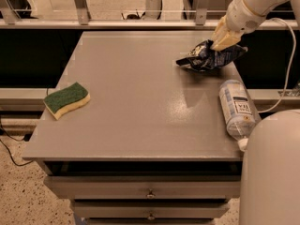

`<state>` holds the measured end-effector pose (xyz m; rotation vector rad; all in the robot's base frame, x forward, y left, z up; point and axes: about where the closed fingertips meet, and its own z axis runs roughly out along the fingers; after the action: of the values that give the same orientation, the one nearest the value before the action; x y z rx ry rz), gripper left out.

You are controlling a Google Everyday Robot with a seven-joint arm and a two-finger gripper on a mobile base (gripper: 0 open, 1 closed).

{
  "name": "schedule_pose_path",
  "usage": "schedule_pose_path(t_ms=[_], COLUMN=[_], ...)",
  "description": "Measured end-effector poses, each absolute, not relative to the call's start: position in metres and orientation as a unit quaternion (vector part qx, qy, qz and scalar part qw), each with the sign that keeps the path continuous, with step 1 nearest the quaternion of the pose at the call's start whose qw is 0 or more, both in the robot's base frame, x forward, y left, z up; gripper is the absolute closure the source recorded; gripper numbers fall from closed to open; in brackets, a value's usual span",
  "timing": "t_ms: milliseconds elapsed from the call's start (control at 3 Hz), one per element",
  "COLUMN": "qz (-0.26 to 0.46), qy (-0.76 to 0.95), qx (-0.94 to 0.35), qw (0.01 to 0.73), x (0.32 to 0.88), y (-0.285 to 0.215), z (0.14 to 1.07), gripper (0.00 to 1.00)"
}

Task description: Move blue chip bag near blue plastic bottle

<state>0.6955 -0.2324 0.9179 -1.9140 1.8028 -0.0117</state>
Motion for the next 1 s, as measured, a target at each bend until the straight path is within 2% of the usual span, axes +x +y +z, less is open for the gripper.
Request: schedule_pose_path(t_ms=[333,667,1000], qz=[0.003,0.019,0.031], qy=[0.669,0.675,0.680], qx=[-0.698,-0.693,-0.690], qw=[0.255,0.251,0.246], x=[0.689,0.683,0.679], y=[-0.244,-0.248,-0.247], z=[0.917,0.910,0.905], gripper=[1.00,0.85,0.62])
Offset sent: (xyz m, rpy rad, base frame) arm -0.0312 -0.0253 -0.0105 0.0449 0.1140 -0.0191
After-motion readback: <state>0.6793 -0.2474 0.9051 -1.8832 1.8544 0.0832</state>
